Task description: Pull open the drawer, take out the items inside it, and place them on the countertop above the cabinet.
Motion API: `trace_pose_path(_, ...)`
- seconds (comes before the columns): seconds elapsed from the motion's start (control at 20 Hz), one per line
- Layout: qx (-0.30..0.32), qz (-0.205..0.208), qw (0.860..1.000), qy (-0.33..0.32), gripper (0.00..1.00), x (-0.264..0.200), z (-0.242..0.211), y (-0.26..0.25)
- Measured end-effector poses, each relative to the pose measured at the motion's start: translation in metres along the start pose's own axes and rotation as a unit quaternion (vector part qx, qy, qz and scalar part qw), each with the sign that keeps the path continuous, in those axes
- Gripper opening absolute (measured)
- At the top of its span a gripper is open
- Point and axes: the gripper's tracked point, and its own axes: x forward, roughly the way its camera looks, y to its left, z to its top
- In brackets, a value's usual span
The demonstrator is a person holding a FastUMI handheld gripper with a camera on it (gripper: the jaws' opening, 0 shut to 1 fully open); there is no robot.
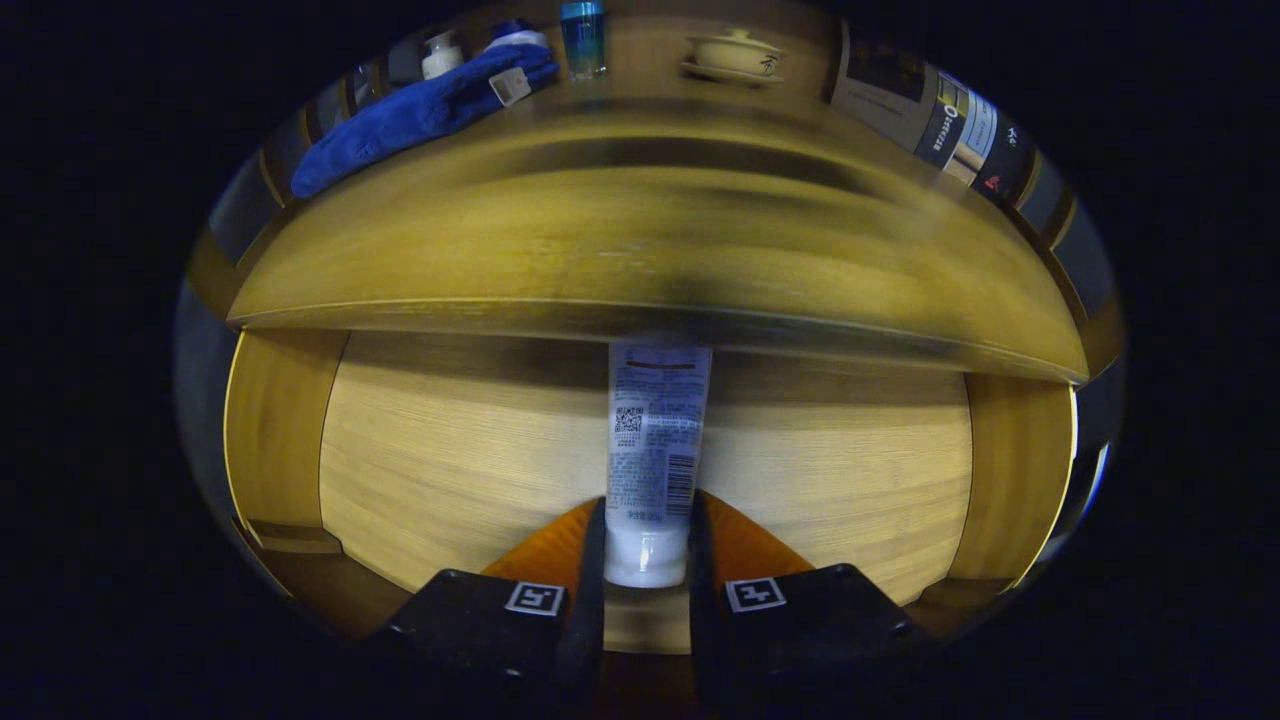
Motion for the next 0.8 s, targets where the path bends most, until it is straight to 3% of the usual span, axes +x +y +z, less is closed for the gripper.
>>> trace_pose_path(0.4, 0.010, 0.081, 0.996, -0.023, 0.44, -0.104, 0.050, 0.046)
trace_pose_path(0.45, 0.007, 0.090, 0.996, -0.027, 0.44, -0.091, 0.015, 0.000)
trace_pose_path(0.55, -0.001, 0.098, 0.995, -0.034, 0.44, -0.122, 0.034, 0.041)
trace_pose_path(0.8, -0.005, 0.116, 0.992, -0.058, 0.44, -0.157, 0.024, 0.039)
